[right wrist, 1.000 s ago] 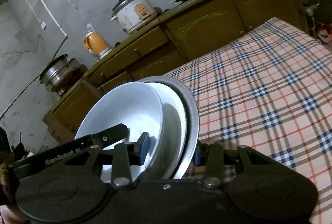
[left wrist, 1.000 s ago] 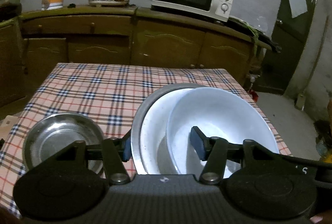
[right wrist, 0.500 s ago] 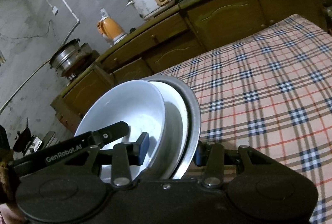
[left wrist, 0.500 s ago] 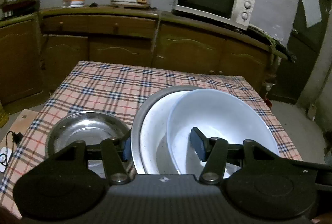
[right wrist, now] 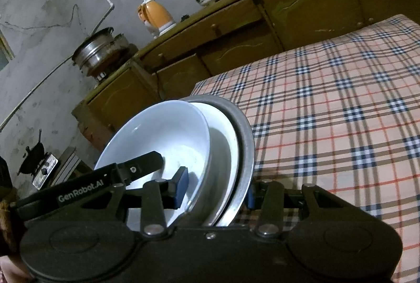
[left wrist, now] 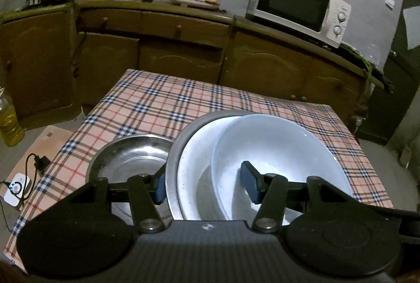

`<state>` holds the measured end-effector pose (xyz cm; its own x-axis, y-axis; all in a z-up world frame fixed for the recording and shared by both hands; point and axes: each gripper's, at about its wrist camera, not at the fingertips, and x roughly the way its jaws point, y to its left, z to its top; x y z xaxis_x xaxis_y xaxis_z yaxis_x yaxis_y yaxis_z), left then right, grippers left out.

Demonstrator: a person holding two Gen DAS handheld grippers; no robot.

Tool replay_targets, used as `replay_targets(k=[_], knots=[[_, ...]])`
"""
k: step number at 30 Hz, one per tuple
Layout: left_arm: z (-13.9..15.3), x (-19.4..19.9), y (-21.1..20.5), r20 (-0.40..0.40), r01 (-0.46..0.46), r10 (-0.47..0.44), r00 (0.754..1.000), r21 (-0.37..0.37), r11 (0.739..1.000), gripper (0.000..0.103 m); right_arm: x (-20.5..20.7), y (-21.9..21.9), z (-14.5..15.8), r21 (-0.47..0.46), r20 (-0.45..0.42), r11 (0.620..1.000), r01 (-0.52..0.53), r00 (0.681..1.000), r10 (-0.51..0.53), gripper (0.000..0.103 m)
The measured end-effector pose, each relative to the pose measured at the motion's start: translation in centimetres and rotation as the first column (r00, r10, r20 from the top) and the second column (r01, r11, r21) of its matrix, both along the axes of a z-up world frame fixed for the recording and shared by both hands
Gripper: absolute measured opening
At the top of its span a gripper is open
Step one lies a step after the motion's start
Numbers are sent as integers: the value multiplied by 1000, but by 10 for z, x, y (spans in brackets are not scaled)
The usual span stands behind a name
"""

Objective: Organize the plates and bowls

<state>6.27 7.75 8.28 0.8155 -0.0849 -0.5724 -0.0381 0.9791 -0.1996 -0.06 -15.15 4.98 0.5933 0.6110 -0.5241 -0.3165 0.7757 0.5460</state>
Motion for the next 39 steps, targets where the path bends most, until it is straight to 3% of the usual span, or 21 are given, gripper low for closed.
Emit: replay_targets(k=[18, 39], knots=[[-21, 12, 49, -57, -92, 91, 994, -27, 995, 55, 28, 62, -22, -38, -43, 995, -93, 995, 91, 53], [-43, 43, 82, -95, -107, 106, 990, -9, 994, 56, 66, 105, -46, -50, -82, 991, -125, 989, 121, 53]])
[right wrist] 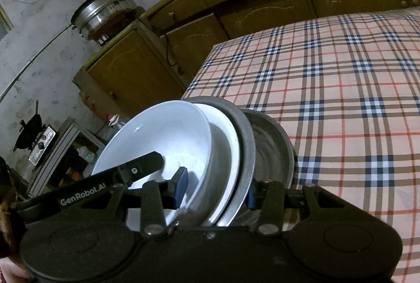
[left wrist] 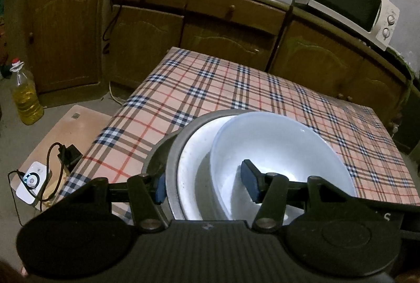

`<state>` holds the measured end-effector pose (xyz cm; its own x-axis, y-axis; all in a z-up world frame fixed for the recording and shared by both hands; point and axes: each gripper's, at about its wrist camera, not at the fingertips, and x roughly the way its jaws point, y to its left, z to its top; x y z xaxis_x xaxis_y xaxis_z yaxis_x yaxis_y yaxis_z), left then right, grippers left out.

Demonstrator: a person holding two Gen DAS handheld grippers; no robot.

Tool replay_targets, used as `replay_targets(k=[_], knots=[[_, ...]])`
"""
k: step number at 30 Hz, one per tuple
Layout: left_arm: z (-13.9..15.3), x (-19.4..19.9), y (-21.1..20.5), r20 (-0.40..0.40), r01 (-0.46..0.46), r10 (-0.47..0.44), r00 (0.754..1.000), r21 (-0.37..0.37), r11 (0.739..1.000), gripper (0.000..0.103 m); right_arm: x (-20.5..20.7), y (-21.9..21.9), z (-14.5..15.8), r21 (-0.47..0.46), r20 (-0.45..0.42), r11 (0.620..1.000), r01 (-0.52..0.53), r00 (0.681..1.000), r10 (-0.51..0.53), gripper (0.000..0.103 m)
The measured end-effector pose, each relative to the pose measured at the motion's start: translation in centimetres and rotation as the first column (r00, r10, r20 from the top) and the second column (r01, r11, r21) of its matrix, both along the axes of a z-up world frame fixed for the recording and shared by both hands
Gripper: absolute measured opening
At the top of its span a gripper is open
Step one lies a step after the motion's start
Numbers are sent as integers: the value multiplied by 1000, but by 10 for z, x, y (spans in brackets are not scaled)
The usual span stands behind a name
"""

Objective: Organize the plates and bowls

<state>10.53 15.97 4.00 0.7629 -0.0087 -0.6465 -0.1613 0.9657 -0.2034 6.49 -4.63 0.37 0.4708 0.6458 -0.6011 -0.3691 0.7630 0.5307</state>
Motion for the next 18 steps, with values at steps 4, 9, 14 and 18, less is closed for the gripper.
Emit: replay_targets(k=[4, 9, 14, 18], knots=[[-9, 6, 4, -8, 0, 0, 1000, -4, 1000, 56, 7, 6, -8, -8, -9, 1000, 1, 1000, -1, 53], [-22, 12, 9, -26, 3, -3, 1000, -11, 1000, 56, 13, 11, -22, -21, -30, 1000, 1, 1000, -1, 54], [-30, 15, 10, -41, 3, -4, 999, -6, 1000, 56, 19, 15, -31, -27, -44, 1000, -2, 999, 1, 54], [-37, 19, 12, -51, 5, -6, 999, -9, 1000, 56, 23, 19, -38, -35, -50, 999, -3, 999, 1, 54]])
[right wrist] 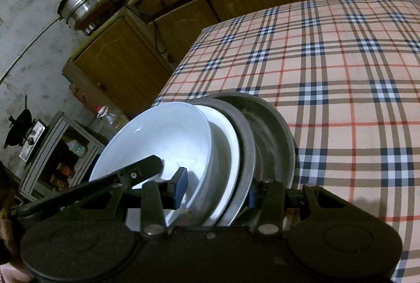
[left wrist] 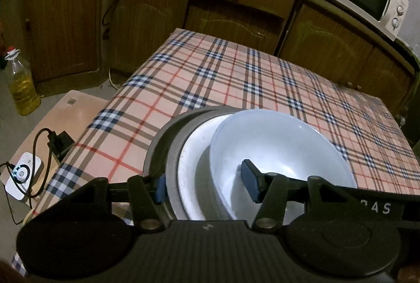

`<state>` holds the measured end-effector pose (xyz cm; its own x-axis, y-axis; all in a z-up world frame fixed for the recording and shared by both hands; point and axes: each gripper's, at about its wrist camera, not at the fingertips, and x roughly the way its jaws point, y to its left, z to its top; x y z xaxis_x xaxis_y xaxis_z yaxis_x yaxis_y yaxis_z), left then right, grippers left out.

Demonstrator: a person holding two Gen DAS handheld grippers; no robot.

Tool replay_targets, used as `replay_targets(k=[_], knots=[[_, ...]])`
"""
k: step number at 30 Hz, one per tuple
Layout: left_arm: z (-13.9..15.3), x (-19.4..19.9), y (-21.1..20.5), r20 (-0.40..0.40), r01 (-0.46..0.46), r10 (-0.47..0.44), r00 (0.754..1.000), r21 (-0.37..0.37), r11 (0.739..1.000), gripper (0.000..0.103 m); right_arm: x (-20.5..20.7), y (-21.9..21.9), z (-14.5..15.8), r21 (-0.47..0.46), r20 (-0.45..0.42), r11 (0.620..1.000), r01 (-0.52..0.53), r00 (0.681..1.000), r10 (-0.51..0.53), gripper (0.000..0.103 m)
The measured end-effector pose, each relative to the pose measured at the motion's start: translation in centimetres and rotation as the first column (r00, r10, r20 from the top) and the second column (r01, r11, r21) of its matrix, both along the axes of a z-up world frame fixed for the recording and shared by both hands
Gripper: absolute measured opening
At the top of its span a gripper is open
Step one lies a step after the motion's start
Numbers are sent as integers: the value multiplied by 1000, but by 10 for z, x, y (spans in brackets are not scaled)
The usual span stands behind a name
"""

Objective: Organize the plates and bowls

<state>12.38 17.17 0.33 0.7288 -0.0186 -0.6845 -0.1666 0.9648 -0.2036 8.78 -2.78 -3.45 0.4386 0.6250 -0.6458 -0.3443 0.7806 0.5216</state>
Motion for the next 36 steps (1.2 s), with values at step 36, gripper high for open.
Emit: replay_targets(k=[36], knots=[[-10, 3, 6, 7, -37, 37, 999, 21, 999, 70, 1, 0, 6, -187, 180, 982, -8, 983, 42, 73]])
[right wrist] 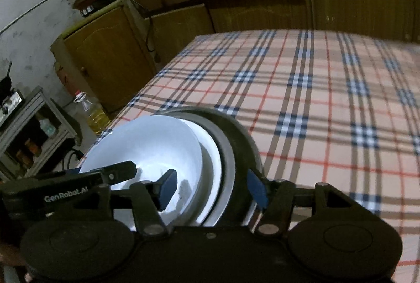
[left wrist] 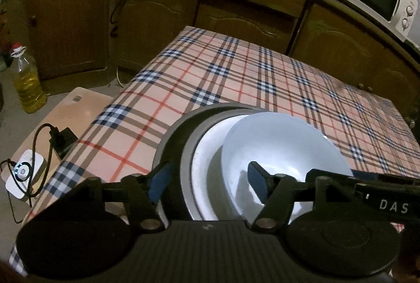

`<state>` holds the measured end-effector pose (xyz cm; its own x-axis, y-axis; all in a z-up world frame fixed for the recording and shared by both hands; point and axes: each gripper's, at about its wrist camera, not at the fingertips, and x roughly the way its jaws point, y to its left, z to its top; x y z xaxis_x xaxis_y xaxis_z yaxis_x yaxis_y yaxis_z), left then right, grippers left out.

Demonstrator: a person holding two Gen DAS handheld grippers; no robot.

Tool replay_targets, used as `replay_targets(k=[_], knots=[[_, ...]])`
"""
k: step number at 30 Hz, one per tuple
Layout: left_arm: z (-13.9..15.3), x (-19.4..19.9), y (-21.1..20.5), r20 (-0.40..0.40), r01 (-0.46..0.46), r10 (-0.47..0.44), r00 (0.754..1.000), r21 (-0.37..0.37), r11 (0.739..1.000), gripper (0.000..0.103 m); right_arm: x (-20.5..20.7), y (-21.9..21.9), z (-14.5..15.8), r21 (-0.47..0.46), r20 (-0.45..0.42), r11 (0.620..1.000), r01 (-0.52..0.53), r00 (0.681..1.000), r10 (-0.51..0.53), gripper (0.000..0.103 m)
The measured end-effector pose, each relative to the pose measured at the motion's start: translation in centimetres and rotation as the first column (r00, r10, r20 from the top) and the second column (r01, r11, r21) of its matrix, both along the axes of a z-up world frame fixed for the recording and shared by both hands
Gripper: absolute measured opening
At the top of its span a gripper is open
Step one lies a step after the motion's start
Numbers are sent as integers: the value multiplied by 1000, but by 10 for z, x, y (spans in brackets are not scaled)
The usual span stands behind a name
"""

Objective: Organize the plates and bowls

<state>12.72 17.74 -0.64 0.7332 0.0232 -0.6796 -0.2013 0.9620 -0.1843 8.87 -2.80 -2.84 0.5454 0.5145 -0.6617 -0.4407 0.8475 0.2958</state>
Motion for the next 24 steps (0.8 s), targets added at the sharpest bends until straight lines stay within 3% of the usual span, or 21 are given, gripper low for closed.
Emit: replay_targets(k=[3, 8, 15, 24], knots=[[7, -8, -4, 9, -5, 4, 1000, 15, 1000, 80, -11, -5, 11, -15, 52, 1000, 1, 999, 0, 75], [22, -27, -9, 26, -14, 13, 1000, 30, 999, 88, -33, -18, 29, -15, 111, 999, -31, 993, 33, 80], [39, -60, -29, 27, 34, -35, 999, 41, 999, 101, -67, -41, 41, 4, 119, 999, -45, 992, 45, 80], [23, -85, -66, -49, 59, -56, 997, 75, 995, 103, -106, -66, 41, -66, 155, 997, -45, 986, 55, 81]])
